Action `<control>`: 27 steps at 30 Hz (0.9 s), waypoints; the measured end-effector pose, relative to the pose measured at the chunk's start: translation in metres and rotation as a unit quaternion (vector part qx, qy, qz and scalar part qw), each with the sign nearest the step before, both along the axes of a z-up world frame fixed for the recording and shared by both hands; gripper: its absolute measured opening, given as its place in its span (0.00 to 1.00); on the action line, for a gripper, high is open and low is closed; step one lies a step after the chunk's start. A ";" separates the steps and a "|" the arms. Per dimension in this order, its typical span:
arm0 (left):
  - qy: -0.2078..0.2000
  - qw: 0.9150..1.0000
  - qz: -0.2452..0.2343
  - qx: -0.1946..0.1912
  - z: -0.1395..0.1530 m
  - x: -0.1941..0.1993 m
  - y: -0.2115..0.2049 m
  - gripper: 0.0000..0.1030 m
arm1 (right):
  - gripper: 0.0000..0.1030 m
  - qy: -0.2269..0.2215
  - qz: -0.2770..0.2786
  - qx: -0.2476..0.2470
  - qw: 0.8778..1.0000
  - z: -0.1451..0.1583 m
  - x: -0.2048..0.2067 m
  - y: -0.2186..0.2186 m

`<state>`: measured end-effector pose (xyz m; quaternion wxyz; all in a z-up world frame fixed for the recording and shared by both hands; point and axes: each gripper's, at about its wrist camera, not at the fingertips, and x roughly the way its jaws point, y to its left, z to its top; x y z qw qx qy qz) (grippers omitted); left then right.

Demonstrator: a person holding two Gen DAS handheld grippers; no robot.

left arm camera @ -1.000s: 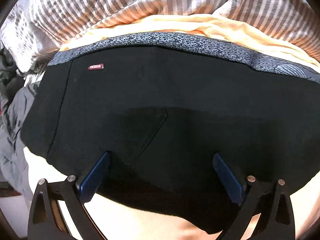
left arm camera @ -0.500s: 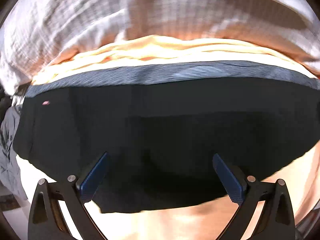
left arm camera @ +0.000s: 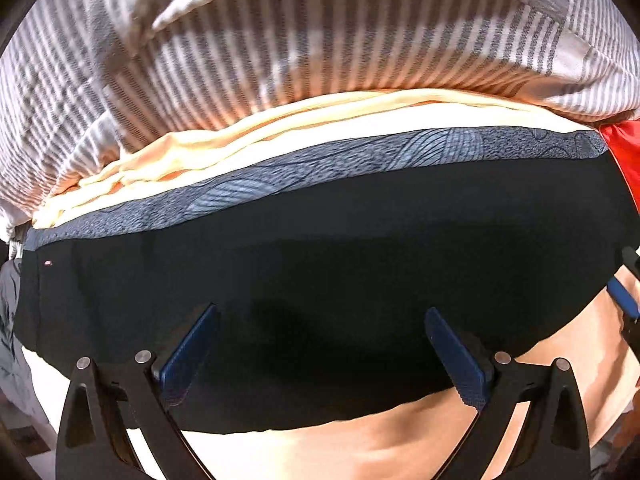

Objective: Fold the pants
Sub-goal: 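Lift the trouser end with the right tool and fold it toward the left tool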

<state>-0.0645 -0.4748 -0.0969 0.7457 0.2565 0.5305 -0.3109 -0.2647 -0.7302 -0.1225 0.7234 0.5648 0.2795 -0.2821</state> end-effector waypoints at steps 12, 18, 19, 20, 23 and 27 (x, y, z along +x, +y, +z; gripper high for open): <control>-0.002 1.000 0.008 0.025 -0.032 0.002 -0.037 1.00 | 0.56 -0.041 0.007 -0.007 0.999 -0.008 0.043 -0.027; -0.022 0.999 0.030 -0.016 -0.001 0.009 -0.056 1.00 | 0.55 -0.068 0.035 0.014 0.997 -0.018 0.052 -0.033; -0.023 0.999 0.037 -0.023 0.001 0.013 -0.064 1.00 | 0.54 -0.069 0.034 0.024 0.997 -0.022 0.055 -0.036; -0.023 0.998 0.045 -0.027 0.002 0.017 -0.071 1.00 | 0.49 -0.075 0.031 0.036 0.996 -0.026 0.057 -0.039; -0.033 0.996 0.071 -0.046 0.005 0.029 -0.092 1.00 | 0.14 -0.088 0.046 0.066 0.993 -0.027 0.065 -0.044; -0.055 0.994 0.090 -0.038 -0.012 0.042 -0.110 1.00 | 0.14 -0.092 0.079 0.049 0.991 -0.013 0.071 -0.039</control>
